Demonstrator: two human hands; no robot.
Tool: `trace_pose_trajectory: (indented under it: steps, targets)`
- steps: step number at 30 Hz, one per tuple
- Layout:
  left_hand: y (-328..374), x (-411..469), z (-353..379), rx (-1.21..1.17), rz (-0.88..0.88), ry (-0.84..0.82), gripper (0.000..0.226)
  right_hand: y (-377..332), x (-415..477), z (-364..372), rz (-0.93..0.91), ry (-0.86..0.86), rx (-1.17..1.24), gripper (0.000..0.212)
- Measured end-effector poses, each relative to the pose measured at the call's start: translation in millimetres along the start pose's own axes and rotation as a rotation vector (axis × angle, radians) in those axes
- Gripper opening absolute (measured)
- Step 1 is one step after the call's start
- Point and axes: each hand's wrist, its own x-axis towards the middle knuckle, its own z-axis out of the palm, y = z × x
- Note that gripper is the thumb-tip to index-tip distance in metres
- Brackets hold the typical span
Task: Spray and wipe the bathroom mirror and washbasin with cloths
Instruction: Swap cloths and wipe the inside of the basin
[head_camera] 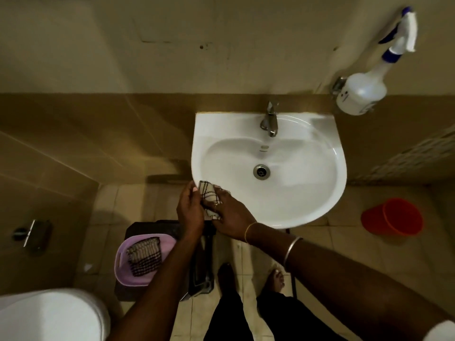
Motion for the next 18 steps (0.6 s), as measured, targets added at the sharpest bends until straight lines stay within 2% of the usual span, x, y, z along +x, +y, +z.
trace_pose_trajectory:
  steps: [4,9,14,18]
  targets:
    - [6,-25,11,0.086,0.192,-0.028,0.033,7,-31,-15,-0.085,0.048,-0.029,0.069]
    - [1,-44,34,0.093,0.251,-0.093,0.032,27,-52,-22,-0.101,0.027,-0.09,0.07]
    - [-1,-63,47,0.174,0.309,-0.152,0.034,51,-69,-30,-0.175,-0.034,-0.186,0.053]
    - [-4,-78,55,0.379,0.407,-0.252,0.04,82,-89,-37,-0.221,-0.089,-0.257,0.044]
